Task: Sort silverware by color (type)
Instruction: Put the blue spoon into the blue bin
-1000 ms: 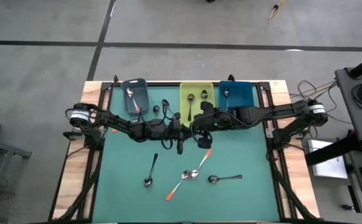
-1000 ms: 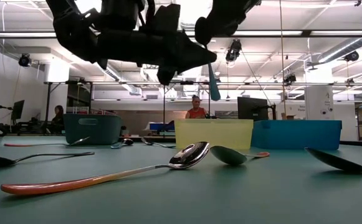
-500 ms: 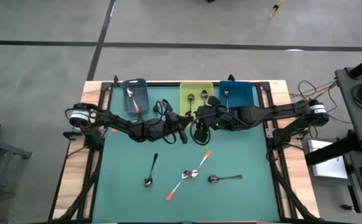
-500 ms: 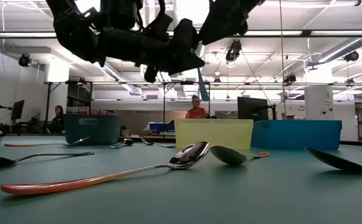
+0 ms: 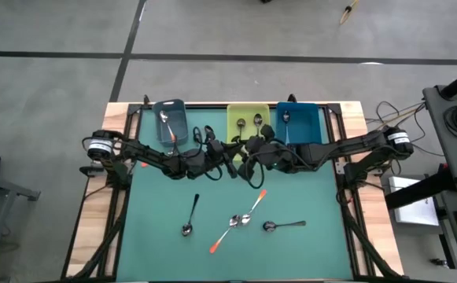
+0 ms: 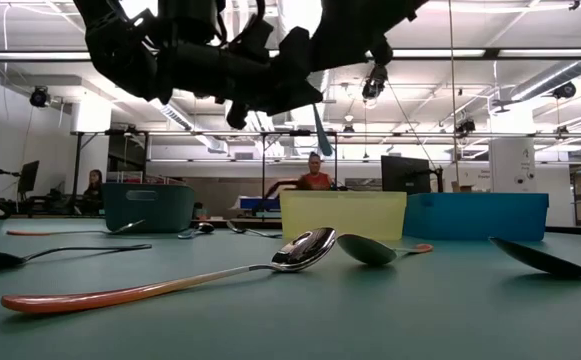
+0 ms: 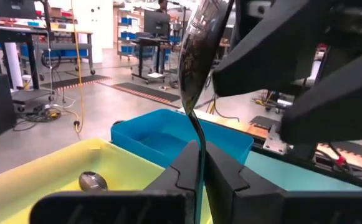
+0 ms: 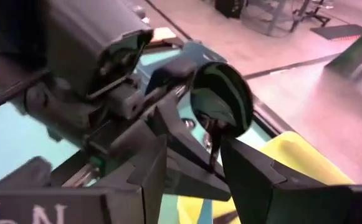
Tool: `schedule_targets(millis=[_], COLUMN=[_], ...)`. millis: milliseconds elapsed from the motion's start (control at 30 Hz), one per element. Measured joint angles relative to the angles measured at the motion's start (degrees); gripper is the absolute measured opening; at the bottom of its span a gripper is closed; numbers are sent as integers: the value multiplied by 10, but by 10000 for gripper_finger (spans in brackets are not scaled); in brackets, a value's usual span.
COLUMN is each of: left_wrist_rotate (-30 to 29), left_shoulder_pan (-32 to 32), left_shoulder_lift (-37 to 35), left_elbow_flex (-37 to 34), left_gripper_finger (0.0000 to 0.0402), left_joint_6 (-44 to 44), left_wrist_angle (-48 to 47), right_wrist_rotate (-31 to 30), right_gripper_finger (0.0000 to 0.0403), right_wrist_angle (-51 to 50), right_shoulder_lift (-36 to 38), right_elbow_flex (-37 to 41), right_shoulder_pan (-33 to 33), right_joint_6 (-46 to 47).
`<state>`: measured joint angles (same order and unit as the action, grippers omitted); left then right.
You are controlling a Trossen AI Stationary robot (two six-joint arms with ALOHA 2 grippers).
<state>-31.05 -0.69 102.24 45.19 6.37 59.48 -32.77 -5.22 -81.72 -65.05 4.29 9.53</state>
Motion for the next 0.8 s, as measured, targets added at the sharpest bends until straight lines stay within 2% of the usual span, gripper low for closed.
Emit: schedule_targets(millis=[400,667,800], left_wrist_rotate=[0,0,0], left_shoulder_pan=[-2,-3,-3], left_shoulder_lift=[0,0,0], left_elbow_flex=[0,0,0], left_gripper_finger=[0,0,0], left_joint_6=[-12,-14,-15], left_wrist_angle=[24,26,23], right_wrist_rotate=[-49,-53,-74], right_gripper_finger=[136,118,95], right_wrist_angle=[64,138,147], right_shoulder_lift=[-2,-37,-47], right_elbow_flex=[42,39,37], right_shoulder_pan=[0,-2,-1], right_joint_6=[-3,-51,-57])
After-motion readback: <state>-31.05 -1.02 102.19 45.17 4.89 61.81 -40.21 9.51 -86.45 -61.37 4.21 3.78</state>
